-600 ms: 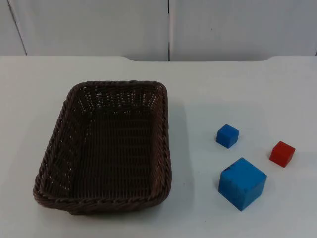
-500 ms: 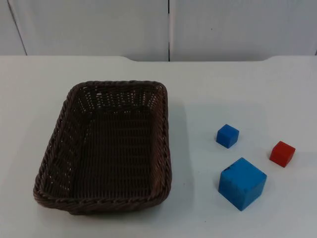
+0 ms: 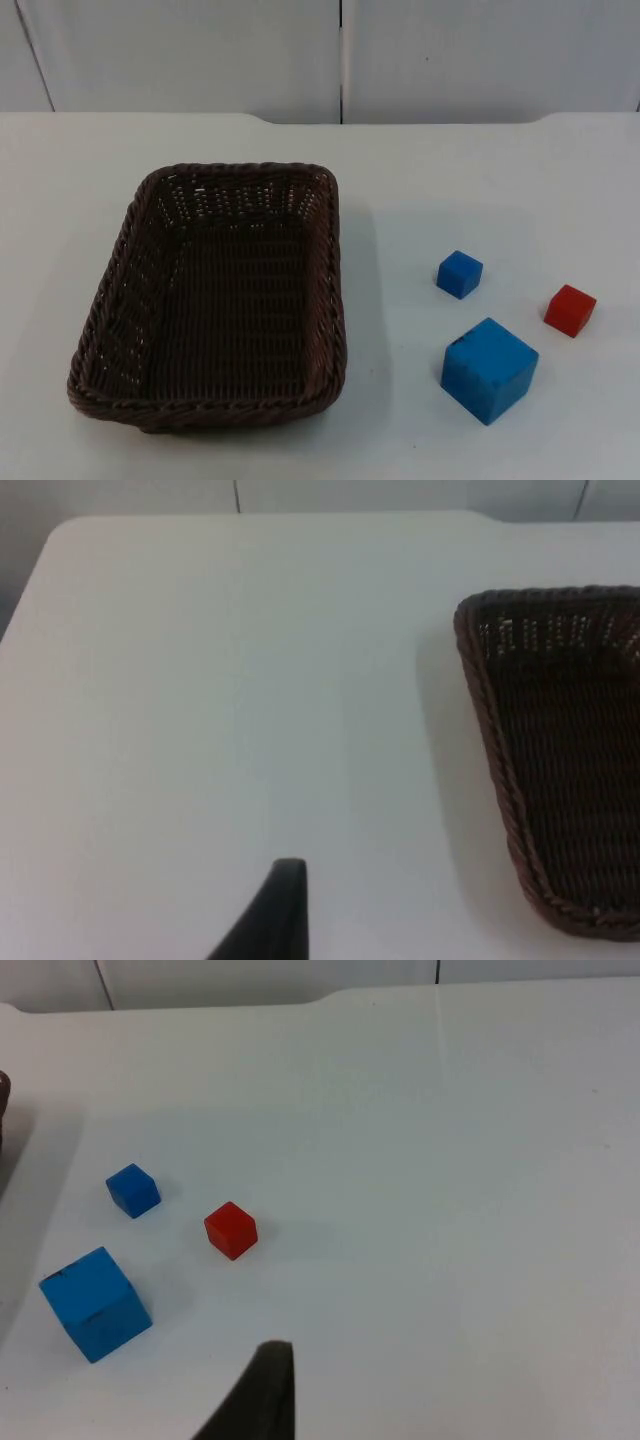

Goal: Pick up the basket with the left hand and place the largest block into the basket with the right hand.

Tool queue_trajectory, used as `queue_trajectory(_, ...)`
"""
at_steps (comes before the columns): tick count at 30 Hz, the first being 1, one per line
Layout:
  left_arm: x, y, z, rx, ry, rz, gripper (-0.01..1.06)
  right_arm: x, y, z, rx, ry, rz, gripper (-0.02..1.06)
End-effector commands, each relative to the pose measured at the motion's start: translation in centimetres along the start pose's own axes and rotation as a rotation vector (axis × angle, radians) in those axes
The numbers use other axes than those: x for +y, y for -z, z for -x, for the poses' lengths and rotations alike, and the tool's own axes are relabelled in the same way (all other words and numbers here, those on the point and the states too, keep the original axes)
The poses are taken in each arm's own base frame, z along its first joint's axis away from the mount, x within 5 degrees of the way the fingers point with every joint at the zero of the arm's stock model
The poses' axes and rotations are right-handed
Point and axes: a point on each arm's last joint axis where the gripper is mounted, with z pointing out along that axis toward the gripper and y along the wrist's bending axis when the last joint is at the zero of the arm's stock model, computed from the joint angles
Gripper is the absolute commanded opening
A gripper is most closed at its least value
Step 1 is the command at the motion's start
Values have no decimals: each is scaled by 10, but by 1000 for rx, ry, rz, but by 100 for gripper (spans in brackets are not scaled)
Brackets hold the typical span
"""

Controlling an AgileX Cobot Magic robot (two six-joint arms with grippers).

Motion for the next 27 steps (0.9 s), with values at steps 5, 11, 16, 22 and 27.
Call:
queue_trajectory(5,-3,-15,15,3,40,-43,105,0,0,0,-6,11,-9,105)
queue_trajectory(11,-9,-32,25,31,55,-112,105,0,0,0,-6,11,-9,105)
queue_trajectory(16,-10,-46,36,20,63,-132,105,0,0,0,-6,11,-9,105)
queue_trajectory(22,-14,-63,52,81,69,-178,105,0,0,0,-6,11,-9,105)
queue_trajectory(27,-17,-79,63,125,62,-224,105,0,0,0,-6,11,-9,105)
